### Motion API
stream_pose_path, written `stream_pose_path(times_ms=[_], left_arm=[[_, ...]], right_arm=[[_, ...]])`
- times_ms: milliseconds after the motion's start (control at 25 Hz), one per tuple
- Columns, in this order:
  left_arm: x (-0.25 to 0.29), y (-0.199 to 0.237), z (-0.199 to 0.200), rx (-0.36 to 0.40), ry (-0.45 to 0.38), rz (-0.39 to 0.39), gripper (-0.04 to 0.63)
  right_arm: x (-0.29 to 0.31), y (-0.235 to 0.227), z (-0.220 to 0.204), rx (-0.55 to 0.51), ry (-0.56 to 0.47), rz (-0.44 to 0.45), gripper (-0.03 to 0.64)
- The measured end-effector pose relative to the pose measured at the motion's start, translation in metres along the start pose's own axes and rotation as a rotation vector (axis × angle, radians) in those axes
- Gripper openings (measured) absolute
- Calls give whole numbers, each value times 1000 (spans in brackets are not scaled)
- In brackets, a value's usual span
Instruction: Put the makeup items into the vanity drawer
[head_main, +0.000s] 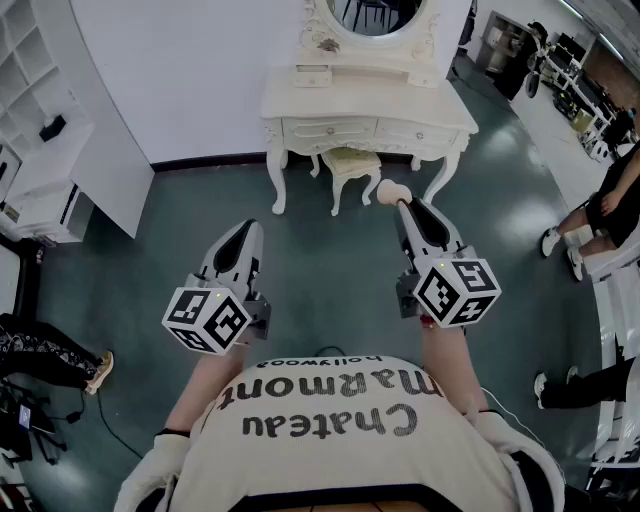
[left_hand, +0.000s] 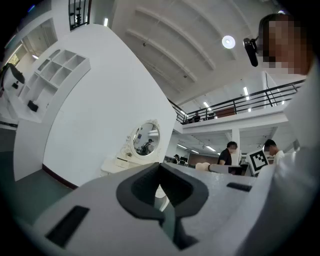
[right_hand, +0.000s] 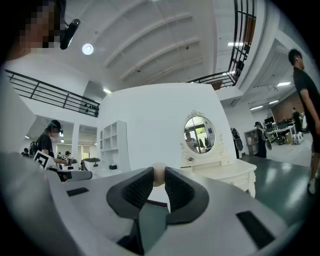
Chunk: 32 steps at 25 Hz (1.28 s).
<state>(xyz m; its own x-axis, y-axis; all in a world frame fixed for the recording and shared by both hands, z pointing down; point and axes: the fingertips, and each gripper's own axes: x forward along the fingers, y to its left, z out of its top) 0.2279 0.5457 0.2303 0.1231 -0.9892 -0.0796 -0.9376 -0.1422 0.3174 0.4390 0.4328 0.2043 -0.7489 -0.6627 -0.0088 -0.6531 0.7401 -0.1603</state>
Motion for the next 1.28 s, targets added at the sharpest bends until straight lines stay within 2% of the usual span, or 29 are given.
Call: stream_pose_path(times_ms=[600,1080,1280], left_arm=[[-16,12,21,-9,-28,-33,8],[-48,33,7,-57,-20,-69,8],[-50,53,-2,-85,2,-31,8]], right_arm=[[2,21,8,49,-20,-24,89],[-6,57,-38,84,47,-64,91],[6,66,-37,40,40,-35,91]])
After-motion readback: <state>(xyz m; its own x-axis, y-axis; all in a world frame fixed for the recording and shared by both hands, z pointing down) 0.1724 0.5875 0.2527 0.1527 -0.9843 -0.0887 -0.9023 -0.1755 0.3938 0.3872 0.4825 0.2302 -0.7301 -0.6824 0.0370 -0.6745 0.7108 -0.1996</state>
